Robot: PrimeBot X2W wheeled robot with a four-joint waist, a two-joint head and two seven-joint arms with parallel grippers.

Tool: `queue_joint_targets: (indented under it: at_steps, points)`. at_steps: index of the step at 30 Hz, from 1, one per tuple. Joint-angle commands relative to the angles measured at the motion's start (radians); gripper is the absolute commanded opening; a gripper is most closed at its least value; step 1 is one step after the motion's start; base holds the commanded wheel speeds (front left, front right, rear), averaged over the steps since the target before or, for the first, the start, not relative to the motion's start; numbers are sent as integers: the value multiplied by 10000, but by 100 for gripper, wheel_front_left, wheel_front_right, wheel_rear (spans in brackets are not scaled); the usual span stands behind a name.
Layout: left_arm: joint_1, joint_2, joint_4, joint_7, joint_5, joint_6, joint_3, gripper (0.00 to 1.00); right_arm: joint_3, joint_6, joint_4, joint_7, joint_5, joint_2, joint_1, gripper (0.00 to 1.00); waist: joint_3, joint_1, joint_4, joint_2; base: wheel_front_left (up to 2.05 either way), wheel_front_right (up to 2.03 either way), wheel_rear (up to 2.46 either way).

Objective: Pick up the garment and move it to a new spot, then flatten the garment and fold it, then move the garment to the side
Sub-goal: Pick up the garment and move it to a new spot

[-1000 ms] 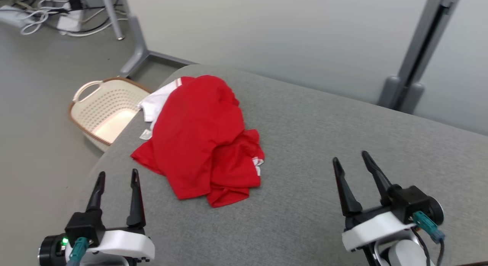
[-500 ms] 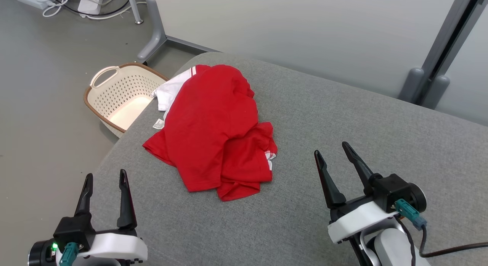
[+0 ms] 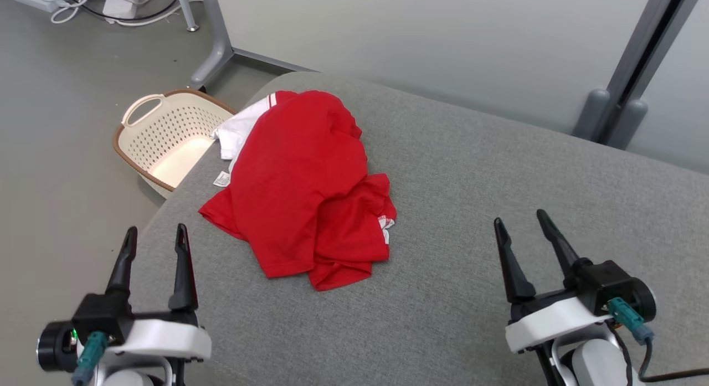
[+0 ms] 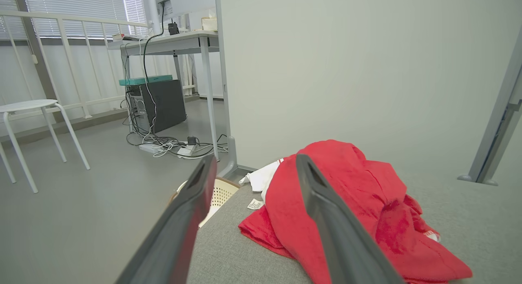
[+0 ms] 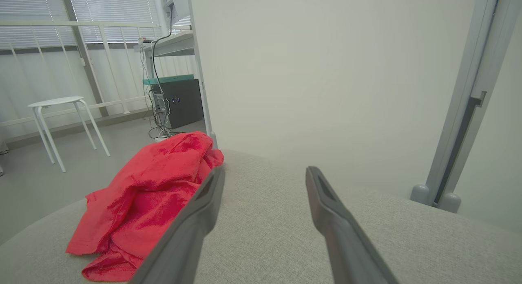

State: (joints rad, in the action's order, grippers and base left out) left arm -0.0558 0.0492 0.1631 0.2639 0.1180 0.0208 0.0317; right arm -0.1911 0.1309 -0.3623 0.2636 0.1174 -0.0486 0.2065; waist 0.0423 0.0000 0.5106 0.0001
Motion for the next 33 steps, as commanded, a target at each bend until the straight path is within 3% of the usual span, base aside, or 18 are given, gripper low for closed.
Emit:
queue_joint_targets:
  at_steps: [1,7,10,12,15,20,23,33]
  points:
    - [-223,46,41,10,-55,-87,50,100,79,-3,85,18,-91,-35,-81,100,85,0,-54,-1,0,0,0]
    - [-1467,184,203,7,452,-915,486,100,1003,-3,652,17,-956,-38,277,100,1156,0,-740,-1,0,0,0]
    - [-2277,263,1007,-73,1233,-1278,543,100,1557,-3,973,-19,-1316,-35,447,100,1625,0,-941,-1,0,0,0]
    - [-3041,674,1661,-431,1625,-1426,389,100,1905,-3,1252,-120,-1517,-35,565,100,1960,0,-1046,-1,0,0,0]
    - [-4059,980,2577,-1233,2636,-1516,66,100,2205,-1,1544,-301,-1786,-28,689,100,2394,0,-1200,-1,0,0,0]
    - [-5499,1988,3474,-3052,5183,-1505,-1248,100,2207,-1,1817,-452,-1867,-29,846,100,2921,0,-1418,-1,0,0,0]
    - [-6090,2615,3772,-3671,6036,-1508,-2007,100,1958,-1,1722,-478,-1676,-29,913,100,3173,0,-1554,-1,0,0,0]
    - [-7431,3595,4899,-5082,7547,-1511,-4029,100,1441,-3,1402,-309,-1598,-32,1242,100,3786,0,-1806,-1,0,0,0]
